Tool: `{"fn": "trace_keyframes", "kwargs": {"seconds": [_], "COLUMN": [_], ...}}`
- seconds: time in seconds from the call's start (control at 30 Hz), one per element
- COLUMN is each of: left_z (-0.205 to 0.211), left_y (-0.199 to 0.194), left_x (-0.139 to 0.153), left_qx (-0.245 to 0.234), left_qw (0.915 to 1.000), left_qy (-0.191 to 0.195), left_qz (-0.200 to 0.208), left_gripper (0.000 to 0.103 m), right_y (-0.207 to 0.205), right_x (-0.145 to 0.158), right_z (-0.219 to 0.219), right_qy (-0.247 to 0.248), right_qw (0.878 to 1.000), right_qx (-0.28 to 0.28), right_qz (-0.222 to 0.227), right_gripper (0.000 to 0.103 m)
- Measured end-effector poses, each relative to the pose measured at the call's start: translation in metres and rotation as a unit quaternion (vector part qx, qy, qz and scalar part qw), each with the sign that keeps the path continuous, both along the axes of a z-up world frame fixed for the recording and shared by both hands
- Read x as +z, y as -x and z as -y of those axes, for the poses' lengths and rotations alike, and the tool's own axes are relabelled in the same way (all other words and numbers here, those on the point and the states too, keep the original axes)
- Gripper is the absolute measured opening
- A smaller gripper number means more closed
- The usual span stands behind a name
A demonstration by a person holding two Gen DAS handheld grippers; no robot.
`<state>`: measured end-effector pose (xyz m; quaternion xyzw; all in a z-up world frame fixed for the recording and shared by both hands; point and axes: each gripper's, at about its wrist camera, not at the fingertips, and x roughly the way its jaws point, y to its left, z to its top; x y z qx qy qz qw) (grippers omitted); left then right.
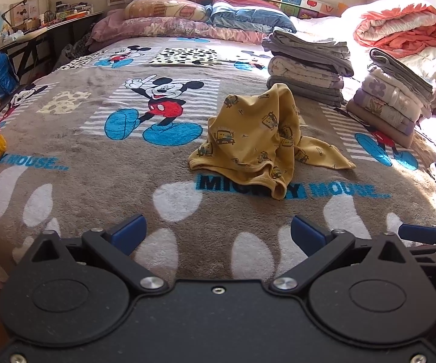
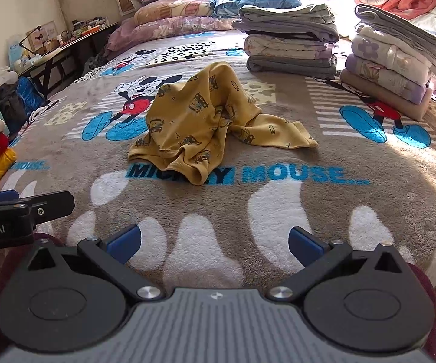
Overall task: Fold clothes
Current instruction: 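Move both grippers toward the crumpled yellow garment on the bed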
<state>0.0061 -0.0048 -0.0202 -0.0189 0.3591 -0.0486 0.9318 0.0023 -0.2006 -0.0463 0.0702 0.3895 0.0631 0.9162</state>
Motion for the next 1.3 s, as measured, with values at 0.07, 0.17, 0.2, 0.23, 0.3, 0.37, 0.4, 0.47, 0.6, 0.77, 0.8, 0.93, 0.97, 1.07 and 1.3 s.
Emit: {"fn": "trace_keyframes", "kwargs": {"seconds": [0.07,0.17,0.2,0.23,0.3,0.37,0.4,0.47,0.6,0.77,0.8,0.93,0.97,1.07,1.3], "left_z": [-0.001,-0.002,-0.003,-0.003,-0.004,-0.004,-0.004,-0.004,-0.005,-0.006,-0.005,-0.005,-0.006,-0.010,-0.015], "left_y": [-0.001,-0.002,-0.003,-0.003,-0.004,-0.006,-0.007,-0.009,-0.014,-0.019,-0.019,-0.023,-0.025,-0.034,-0.057], "left_x": [0.000,-0.001,-0.001,-0.002,-0.003,-0.004,-0.004,-0.005,-0.008,-0.010,-0.010,-0.013,-0.015,-0.018,-0.031], "left_qx": [-0.001,0.000,0.000,-0.001,-0.002,-0.003,-0.003,-0.005,-0.008,-0.015,-0.017,-0.027,-0.030,-0.036,-0.075], "left_qw": [1.0000,1.0000,1.0000,1.0000,1.0000,1.0000,1.0000,1.0000,1.0000,0.9999,0.9998,0.9996,0.9995,0.9993,0.9971], "left_qy": [0.001,0.004,0.005,0.006,0.006,0.006,0.006,0.005,0.005,0.006,0.005,-0.003,-0.005,-0.005,0.001], "left_qz": [0.000,-0.001,-0.002,-0.002,-0.002,-0.002,-0.002,-0.003,-0.004,-0.004,-0.002,0.005,0.004,0.002,0.014], "left_gripper": [0.103,0.103,0.103,0.103,0.103,0.103,0.103,0.103,0.103,0.103,0.103,0.103,0.103,0.103,0.103], "right_y": [0.000,0.000,0.000,-0.001,-0.001,-0.001,-0.002,-0.003,-0.005,-0.009,-0.010,-0.014,-0.014,-0.019,-0.031], "right_x": [0.000,0.000,0.000,0.000,0.000,0.000,-0.001,-0.001,-0.004,-0.006,-0.006,-0.006,-0.006,-0.009,-0.023], "right_z": [-0.001,-0.001,-0.001,-0.001,-0.001,0.001,0.002,0.004,0.006,0.002,0.002,0.002,0.002,0.004,0.008], "right_qy": [0.000,0.000,-0.001,-0.001,-0.002,-0.004,-0.006,-0.013,-0.027,-0.013,-0.015,-0.015,-0.015,-0.029,-0.045], "right_qw": [1.000,1.000,1.000,1.000,1.000,1.000,1.000,1.000,0.999,0.999,0.999,0.999,0.999,0.998,0.994], "right_qx": [-0.001,-0.005,-0.006,-0.007,-0.011,-0.015,-0.018,-0.020,-0.012,-0.004,-0.005,-0.008,-0.009,-0.002,0.029], "right_qz": [0.003,0.005,0.005,0.005,0.007,0.009,0.012,0.015,0.025,0.034,0.034,0.038,0.041,0.059,0.092], "right_gripper": [0.103,0.103,0.103,0.103,0.103,0.103,0.103,0.103,0.103,0.103,0.103,0.103,0.103,0.103,0.103]}}
